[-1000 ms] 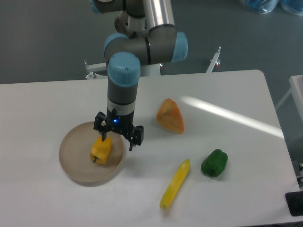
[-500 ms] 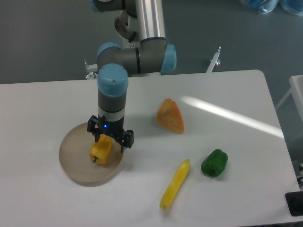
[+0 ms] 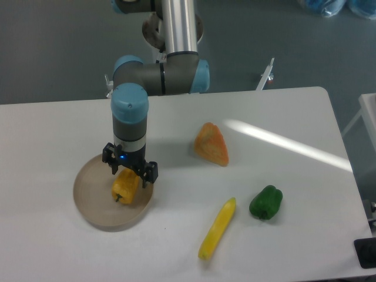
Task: Pick up the yellow pepper from the plate
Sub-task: 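Lower the gripper onto the yellow pepper and close on it, then lift the yellow pepper off the plate and carry it toward the green pepper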
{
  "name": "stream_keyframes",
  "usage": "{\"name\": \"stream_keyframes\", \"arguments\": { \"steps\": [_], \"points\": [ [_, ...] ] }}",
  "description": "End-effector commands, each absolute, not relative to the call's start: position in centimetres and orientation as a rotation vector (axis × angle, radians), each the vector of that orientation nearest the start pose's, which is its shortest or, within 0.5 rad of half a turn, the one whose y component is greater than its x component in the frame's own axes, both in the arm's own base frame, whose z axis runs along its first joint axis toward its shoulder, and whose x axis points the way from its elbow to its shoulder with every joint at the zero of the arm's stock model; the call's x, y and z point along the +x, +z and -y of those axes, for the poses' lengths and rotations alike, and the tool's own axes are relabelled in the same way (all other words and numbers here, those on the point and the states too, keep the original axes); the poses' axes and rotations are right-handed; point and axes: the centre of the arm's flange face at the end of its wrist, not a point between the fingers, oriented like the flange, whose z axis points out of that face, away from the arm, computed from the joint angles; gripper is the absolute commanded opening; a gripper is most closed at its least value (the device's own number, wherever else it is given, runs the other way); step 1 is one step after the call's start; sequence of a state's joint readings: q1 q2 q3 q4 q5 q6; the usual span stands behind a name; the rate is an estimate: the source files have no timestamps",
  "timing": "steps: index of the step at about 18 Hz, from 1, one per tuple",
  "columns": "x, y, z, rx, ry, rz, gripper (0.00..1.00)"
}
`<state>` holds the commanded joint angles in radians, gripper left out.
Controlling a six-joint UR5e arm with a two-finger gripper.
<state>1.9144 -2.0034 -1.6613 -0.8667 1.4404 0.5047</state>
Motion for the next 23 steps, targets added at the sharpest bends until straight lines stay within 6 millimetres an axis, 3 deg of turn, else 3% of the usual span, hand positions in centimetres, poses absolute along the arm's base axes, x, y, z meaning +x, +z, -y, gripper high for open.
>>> {"name": "stream_keyframes", "arguments": {
  "steps": [9, 12, 14, 23],
  "points": [
    [-7.6, 26.1, -65.0, -2.924, -0.035, -0.252, 0.99],
    [-7.6, 26.1, -65.0, -2.924, -0.024, -0.263, 0.62],
    [-7.7, 26.2, -65.1, -2.922, -0.022, -0.272, 0.49],
    [-7.7, 27.4, -65.2, -2.902, -0.009, -0.278, 0.44]
  ]
}}
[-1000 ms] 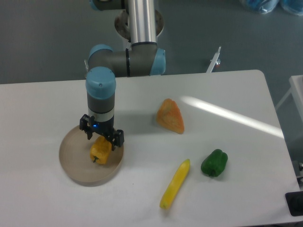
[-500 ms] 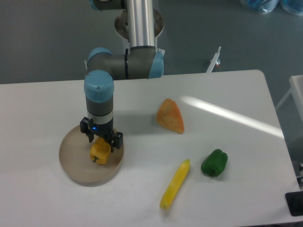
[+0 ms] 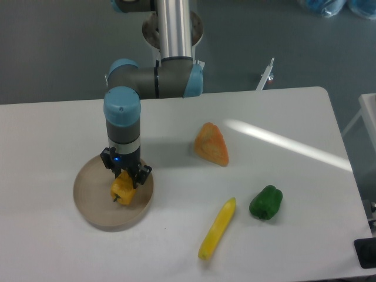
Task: Pick up the yellow pepper from the plate
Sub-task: 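Lift the yellow pepper off the plate and carry it toward the green pepper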
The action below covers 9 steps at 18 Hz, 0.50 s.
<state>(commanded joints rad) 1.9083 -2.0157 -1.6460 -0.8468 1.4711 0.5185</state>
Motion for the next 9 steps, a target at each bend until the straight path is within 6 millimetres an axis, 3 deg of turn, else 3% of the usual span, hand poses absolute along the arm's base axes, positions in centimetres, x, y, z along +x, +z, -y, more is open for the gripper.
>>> {"name": "stream_keyframes", "arguments": {
  "steps": [6, 9],
  "points": [
    [-9.1, 31.5, -64.7, -2.835, 0.058, -0.395, 0.44],
    [-14.6, 33.4, -63.4, -2.817, 0.112, -0.392, 0.44]
  ]
}}
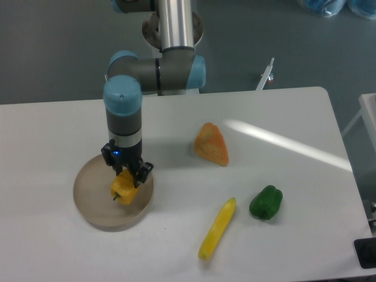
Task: Pick up the yellow pepper from the plate
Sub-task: 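Lift the yellow pepper off the plate and carry it toward the green pepper, then hold the yellow pepper above the table beside the orange piece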
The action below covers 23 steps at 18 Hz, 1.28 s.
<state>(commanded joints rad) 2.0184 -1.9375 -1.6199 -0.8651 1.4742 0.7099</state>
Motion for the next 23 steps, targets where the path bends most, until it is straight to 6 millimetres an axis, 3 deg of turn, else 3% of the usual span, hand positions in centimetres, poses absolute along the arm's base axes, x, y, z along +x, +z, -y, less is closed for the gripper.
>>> {"name": "stream_keyframes", "arguments": {
  "steps": [4, 9, 12, 16, 23],
  "points": [
    [-22.1, 35.7, -60.7, -2.792, 0.201, -0.435, 0.45],
    [-30.3, 37.2, -57.3, -2.772, 0.303, -0.551, 0.45],
    [-33.1, 38.4, -56.4, -2.762, 0.348, -0.558, 0.45],
    [-34.9, 38.6, -56.4, -2.761, 0.377, -0.572, 0.45],
    [-35.4, 38.4, -57.0, -2.759, 0.381, -0.571, 0.45]
  ]
}}
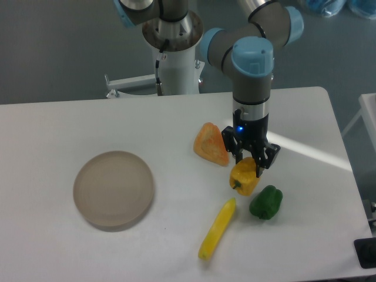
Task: Pick up the yellow pepper from the plate
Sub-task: 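Hold the yellow pepper above the table beside the orange piece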
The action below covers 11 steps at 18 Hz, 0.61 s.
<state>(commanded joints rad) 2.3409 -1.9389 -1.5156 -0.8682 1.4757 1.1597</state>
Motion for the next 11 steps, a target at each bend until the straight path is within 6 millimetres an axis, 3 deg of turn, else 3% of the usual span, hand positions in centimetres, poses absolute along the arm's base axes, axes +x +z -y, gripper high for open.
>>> {"name": "stream_keyframes", "arguments": {
  "steps": [11],
  "points": [
    [-35.38, 38.24, -57.13, -2.763, 0.375, -0.561, 0.45]
  ]
}}
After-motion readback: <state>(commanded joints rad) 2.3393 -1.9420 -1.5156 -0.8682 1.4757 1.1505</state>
